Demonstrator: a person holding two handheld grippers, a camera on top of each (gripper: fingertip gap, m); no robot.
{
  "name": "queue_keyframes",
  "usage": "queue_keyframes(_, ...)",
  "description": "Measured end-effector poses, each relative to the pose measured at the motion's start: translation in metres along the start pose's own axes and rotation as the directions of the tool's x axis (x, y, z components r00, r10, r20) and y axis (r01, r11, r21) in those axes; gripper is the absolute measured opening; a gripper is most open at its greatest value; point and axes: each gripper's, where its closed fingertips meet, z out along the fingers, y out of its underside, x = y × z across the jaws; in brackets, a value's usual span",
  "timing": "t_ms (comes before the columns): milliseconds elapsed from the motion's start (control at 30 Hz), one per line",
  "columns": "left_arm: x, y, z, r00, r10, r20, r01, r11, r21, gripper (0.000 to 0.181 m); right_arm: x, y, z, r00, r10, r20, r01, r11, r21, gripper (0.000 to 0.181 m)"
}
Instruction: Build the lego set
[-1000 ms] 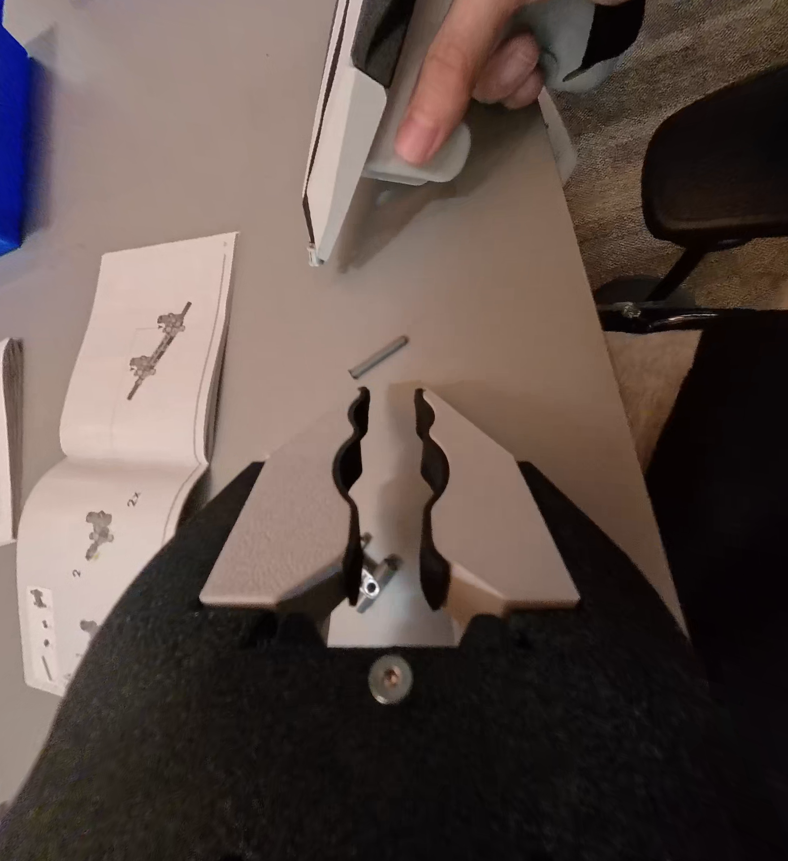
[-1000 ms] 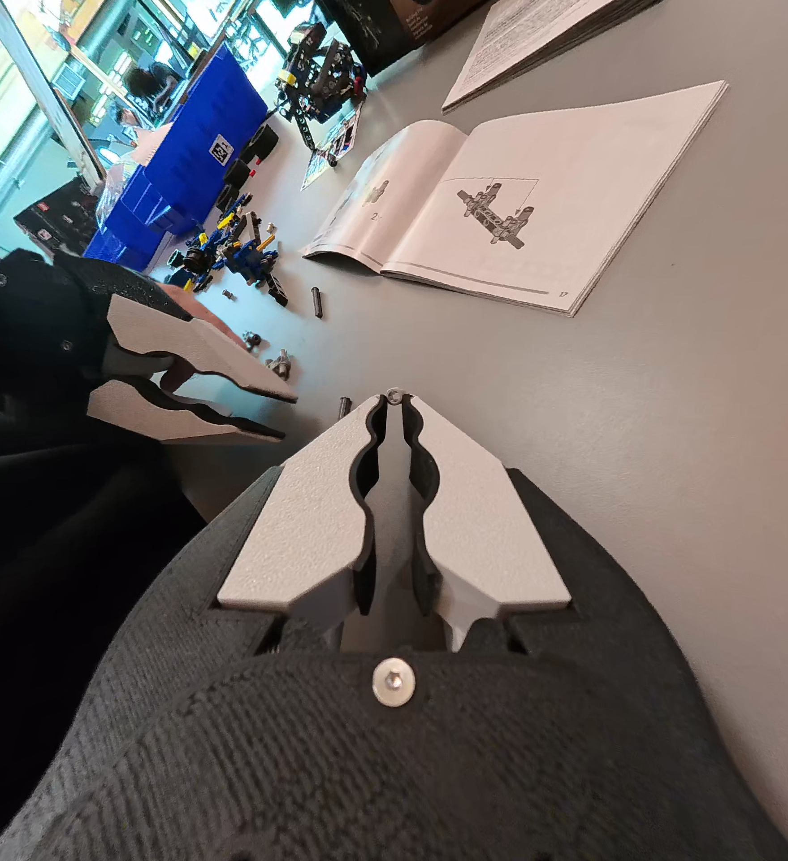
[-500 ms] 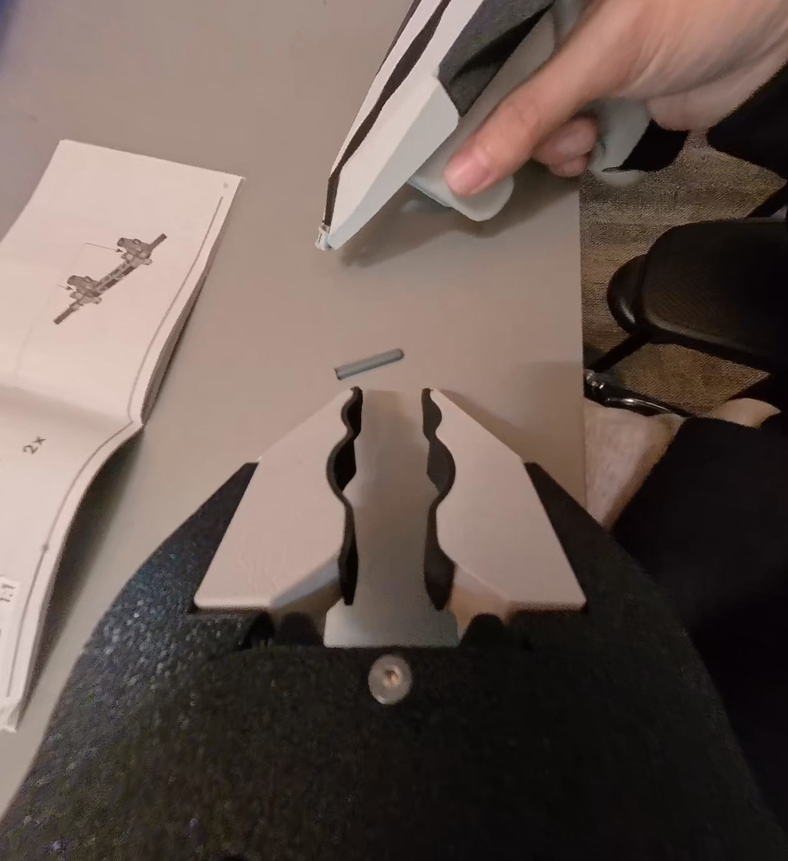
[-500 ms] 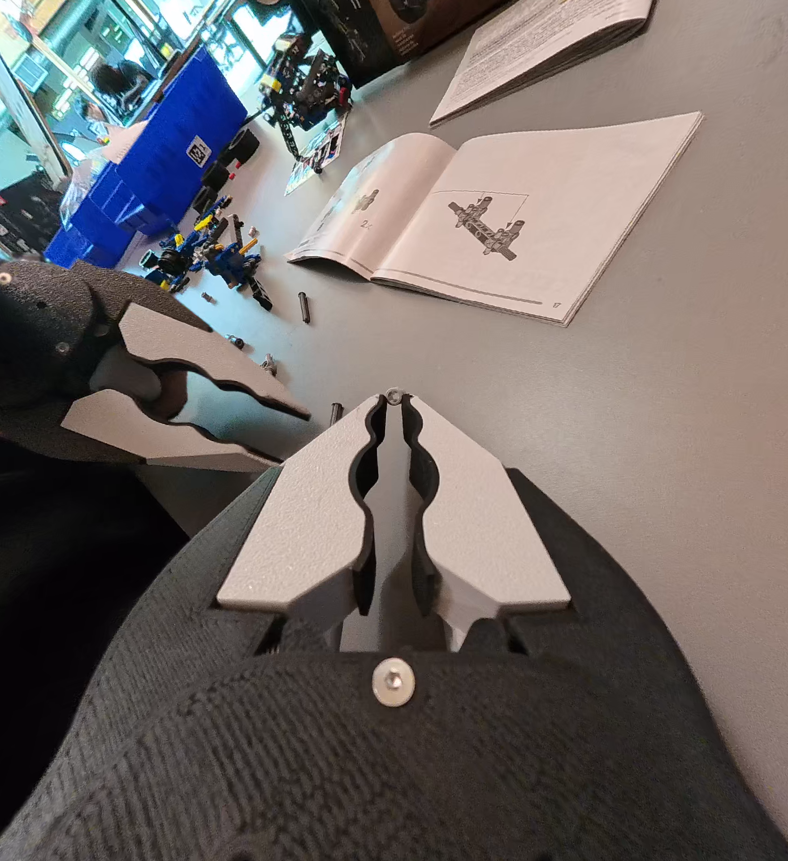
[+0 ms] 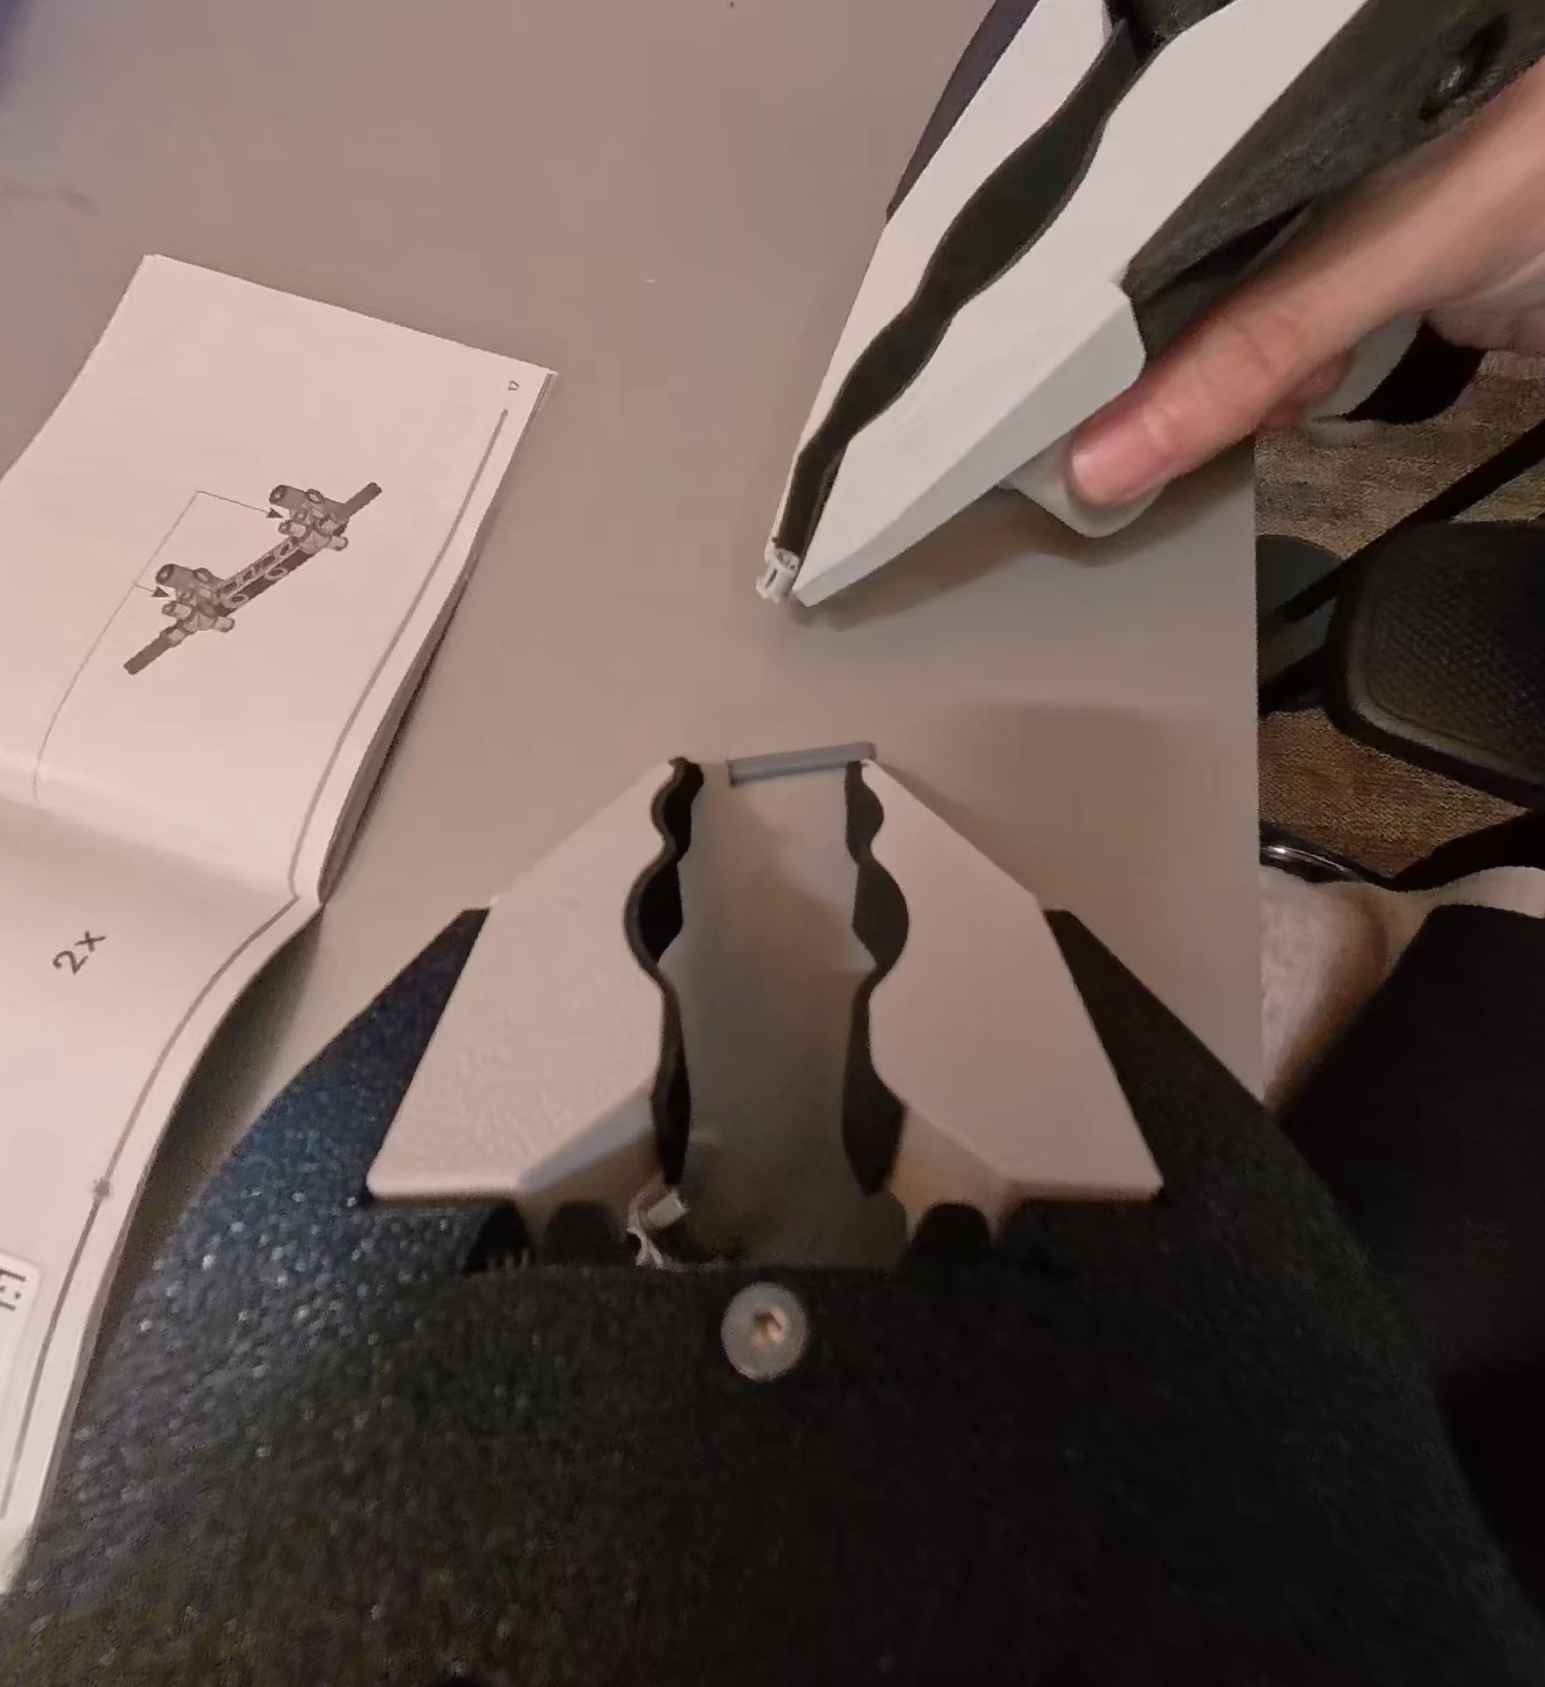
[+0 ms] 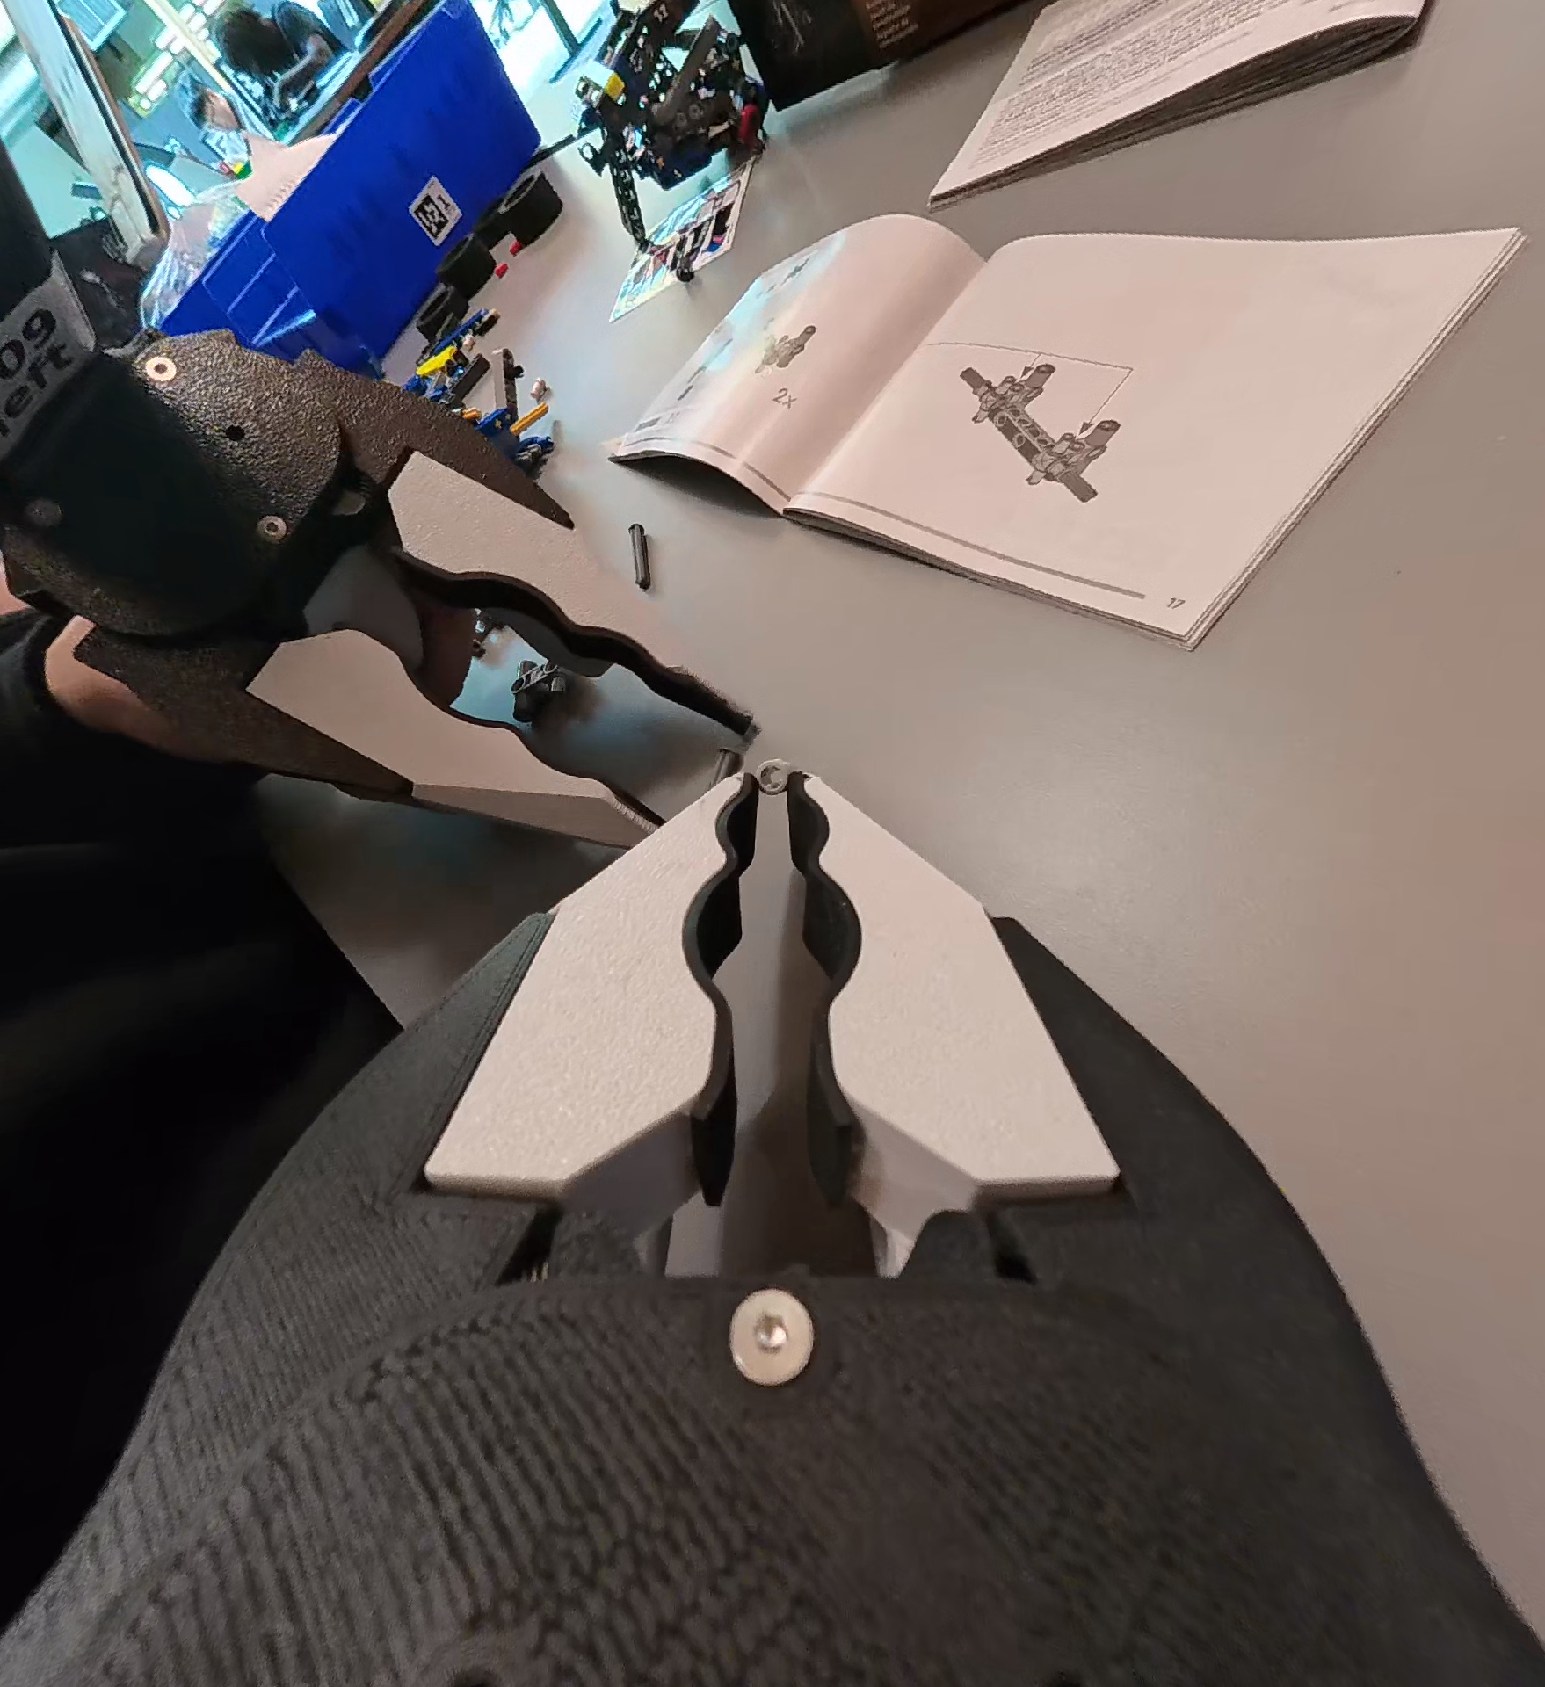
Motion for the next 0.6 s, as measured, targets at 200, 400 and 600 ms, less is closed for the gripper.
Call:
queue_keyframes(200,-0.011,-0.008,-0.005,0.995,0.086,0.053,-0.086,0.996,0.015,0.031,-0.001,0.0,0.0,1.0,0.003,0.008,-0.003,1.0,0.001,0.005)
queue_keyframes(400,0.003,-0.009,-0.001,0.944,0.321,-0.077,-0.32,0.947,0.025,0.034,-0.001,0.0,0.0,1.0,0.012,0.018,-0.012,1.0,-0.001,0.005)
queue_keyframes(600,0.012,-0.004,0.004,0.945,0.283,-0.163,-0.285,0.958,0.009,0.029,-0.001,0.0,-0.001,1.0,0.012,0.022,-0.012,1.0,0.003,0.005)
